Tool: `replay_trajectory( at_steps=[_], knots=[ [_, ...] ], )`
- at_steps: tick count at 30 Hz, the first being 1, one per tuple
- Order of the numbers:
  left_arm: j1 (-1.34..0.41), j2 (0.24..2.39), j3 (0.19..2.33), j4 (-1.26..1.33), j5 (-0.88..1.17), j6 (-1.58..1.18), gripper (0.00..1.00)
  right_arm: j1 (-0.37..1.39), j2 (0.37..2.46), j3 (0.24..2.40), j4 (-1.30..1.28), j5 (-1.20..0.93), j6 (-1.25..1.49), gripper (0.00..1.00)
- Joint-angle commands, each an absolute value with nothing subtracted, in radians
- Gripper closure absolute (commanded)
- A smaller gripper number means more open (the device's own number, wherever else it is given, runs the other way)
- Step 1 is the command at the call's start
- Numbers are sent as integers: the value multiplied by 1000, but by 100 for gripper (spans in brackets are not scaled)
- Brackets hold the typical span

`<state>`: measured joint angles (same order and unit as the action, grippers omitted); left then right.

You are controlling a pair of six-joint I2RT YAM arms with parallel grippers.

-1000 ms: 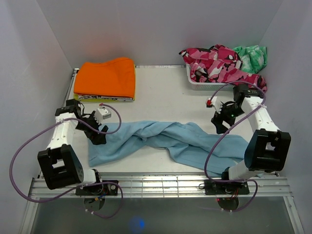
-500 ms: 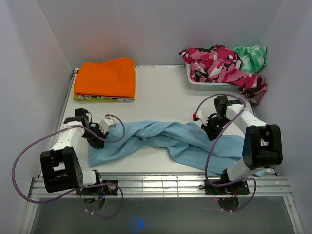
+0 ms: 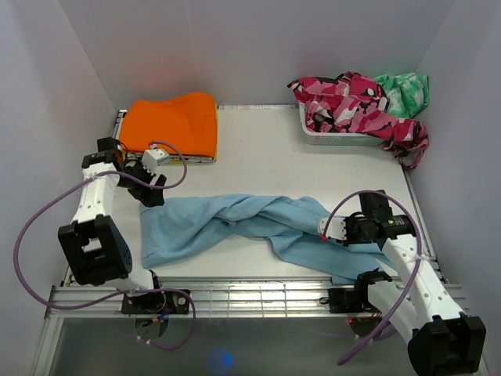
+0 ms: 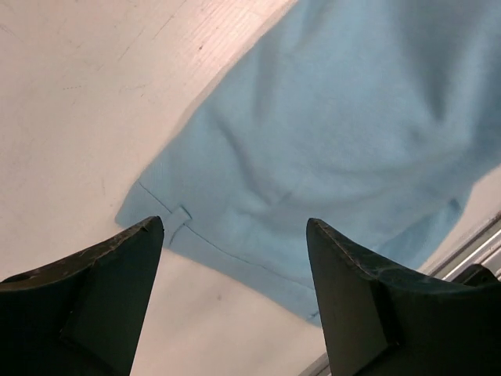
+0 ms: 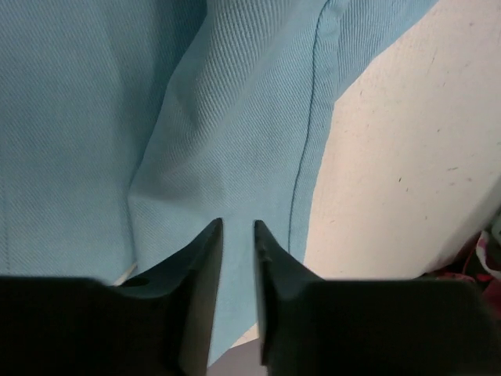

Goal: Fold and stack the trousers
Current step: Flatten the trousers out

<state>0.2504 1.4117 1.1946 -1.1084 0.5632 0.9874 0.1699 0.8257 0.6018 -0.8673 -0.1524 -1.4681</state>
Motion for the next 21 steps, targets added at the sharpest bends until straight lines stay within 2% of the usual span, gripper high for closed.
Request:
replay_trajectory(
  at_steps=[1,2,3,5,10,15,16,18,19,21],
  knots=[
    [259,1557,1215,-1017,531,882,16,166,842,639,-785,-104,-1494,67],
    [264,1580,1216,-976,514,881,17,150,856,669,-785,-101,-1465,53],
    [271,1598,1215,-950,494,870,17,126,897,702,-796,-138,-1444,44],
    [279,1650,1213,-890,436,865,17,7,948,813,-819,-195,-1422,34],
    [311,1742,1216,-873,377,897,16,-225,1190,992,-941,-273,-1446,35],
    [313,1781,1181,-913,396,940,14,-302,1363,1072,-1054,-233,-1528,34],
    [313,1784,1172,-920,405,945,14,-316,1383,1074,-1074,-223,-1537,32],
    [314,1790,1160,-925,420,943,13,-324,1428,1052,-1107,-193,-1545,20],
    [314,1795,1149,-923,419,942,13,-330,1442,1037,-1106,-180,-1549,7],
    [314,1815,1137,-916,414,933,13,-333,1469,1000,-1050,-158,-1534,10]
  ],
)
